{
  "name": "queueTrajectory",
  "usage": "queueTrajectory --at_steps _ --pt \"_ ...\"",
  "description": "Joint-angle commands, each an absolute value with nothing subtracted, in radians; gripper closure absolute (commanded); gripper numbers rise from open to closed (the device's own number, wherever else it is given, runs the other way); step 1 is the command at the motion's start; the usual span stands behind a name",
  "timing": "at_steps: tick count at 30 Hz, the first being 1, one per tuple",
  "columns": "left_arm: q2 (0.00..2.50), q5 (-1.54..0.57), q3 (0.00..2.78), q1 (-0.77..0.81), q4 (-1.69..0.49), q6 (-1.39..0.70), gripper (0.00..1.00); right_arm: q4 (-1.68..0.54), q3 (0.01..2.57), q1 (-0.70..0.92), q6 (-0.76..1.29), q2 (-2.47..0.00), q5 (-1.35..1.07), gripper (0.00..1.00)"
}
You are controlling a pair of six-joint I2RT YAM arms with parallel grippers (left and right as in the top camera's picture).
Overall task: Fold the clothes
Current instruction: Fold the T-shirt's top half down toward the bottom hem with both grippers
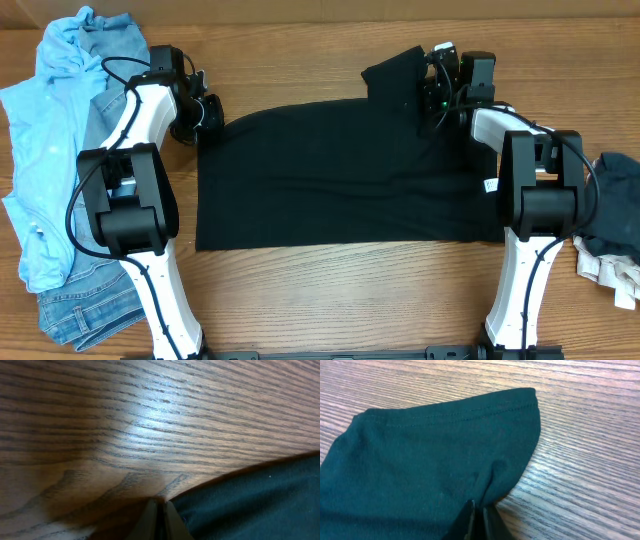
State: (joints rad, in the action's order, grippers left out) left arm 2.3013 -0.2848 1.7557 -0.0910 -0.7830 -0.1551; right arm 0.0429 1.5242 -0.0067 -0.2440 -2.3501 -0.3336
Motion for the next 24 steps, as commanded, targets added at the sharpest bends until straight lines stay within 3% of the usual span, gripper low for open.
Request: queueTrajectory --at_steps 1,11,16,20,23,24 --pt "2.334 -0.254 1.730 -0.078 -0.812 -0.161 0.95 0.046 1.541 -0.007 -0.182 -2.344 -0.327 0.96" --pt "2.277 -0.265 1.731 -0.079 -0.819 -0.154 0.96 -0.209 1.541 -0.011 -0.178 -2.112 -0.244 0.96" --pt "2.183 -0.315 1.731 -0.079 -0.834 -0.134 0.96 -0.311 1.541 -0.035 -0.073 -2.028 -0.249 0.96" --pt "2.117 -0.315 1.731 -0.078 -0.891 -0.134 0.96 -0.471 1.541 -0.041 -0.075 -1.985 -0.237 0.87" --pt "2.080 -0.315 1.731 -0.078 -0.955 -0.134 0.96 -0.591 1.541 -0.042 -0.074 -1.971 -0.175 0.89" --pt "2.069 -0.315 1.731 -0.078 -0.973 -0.134 0.96 -0.616 1.541 -0.042 -0.074 -1.967 -0.166 0.93"
